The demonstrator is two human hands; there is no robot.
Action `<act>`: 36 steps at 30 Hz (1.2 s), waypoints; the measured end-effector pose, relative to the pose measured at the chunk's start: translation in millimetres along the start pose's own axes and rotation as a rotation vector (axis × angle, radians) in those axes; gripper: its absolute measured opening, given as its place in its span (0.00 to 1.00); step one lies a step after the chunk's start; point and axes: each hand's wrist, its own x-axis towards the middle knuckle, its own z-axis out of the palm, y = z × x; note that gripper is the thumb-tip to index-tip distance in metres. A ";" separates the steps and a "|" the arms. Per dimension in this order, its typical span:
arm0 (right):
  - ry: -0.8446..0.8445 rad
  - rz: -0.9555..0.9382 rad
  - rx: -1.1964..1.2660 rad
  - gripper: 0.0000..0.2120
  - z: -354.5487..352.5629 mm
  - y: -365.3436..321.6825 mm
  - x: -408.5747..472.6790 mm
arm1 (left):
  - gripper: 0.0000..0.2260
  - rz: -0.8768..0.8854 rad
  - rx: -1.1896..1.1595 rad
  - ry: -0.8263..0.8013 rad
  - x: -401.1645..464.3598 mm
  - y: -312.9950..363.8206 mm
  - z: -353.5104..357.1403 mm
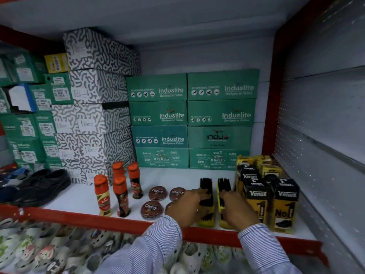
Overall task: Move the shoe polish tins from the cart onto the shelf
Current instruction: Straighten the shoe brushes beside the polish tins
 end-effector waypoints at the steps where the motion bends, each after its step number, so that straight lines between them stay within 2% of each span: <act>1: 0.010 -0.001 -0.002 0.18 0.8 1.9 0.5 | 0.22 -0.010 -0.002 0.007 0.0 2.6 1.3; 9: 0.055 -0.009 -0.022 0.21 2.2 -0.2 -3.6 | 0.19 -0.051 0.023 0.081 -5.1 3.9 4.5; 19: 0.035 -0.045 0.023 0.19 -25.6 -11.7 -22.1 | 0.20 -0.033 0.019 0.095 -11.6 11.6 1.3; 21: 0.119 -0.118 0.055 0.19 -38.1 -11.5 -28.1 | 0.19 0.010 0.010 0.123 -10.7 21.3 -2.5; 25: 0.416 -0.223 0.155 0.24 -70.9 2.9 -38.4 | 0.18 0.095 -0.056 0.263 2.3 51.4 -10.1; 27: 0.550 -0.193 0.177 0.23 -86.9 21.2 -41.6 | 0.19 0.122 -0.077 0.305 14.3 69.8 -10.5; 29: 0.589 -0.115 0.164 0.18 -99.9 38.4 -48.4 | 0.19 0.152 -0.087 0.314 25.9 87.9 -9.8; 31: 0.508 0.011 0.144 0.10 -105.0 54.5 -52.6 | 0.19 0.170 -0.088 0.296 35.4 102.6 -7.9; 33: 0.421 0.101 0.113 0.08 -101.4 66.3 -50.5 | 0.17 0.169 -0.073 0.276 43.4 110.0 -4.3; 36: 0.398 0.140 0.072 0.07 -91.0 73.3 -44.7 | 0.15 0.169 -0.066 0.258 47.9 114.0 -0.9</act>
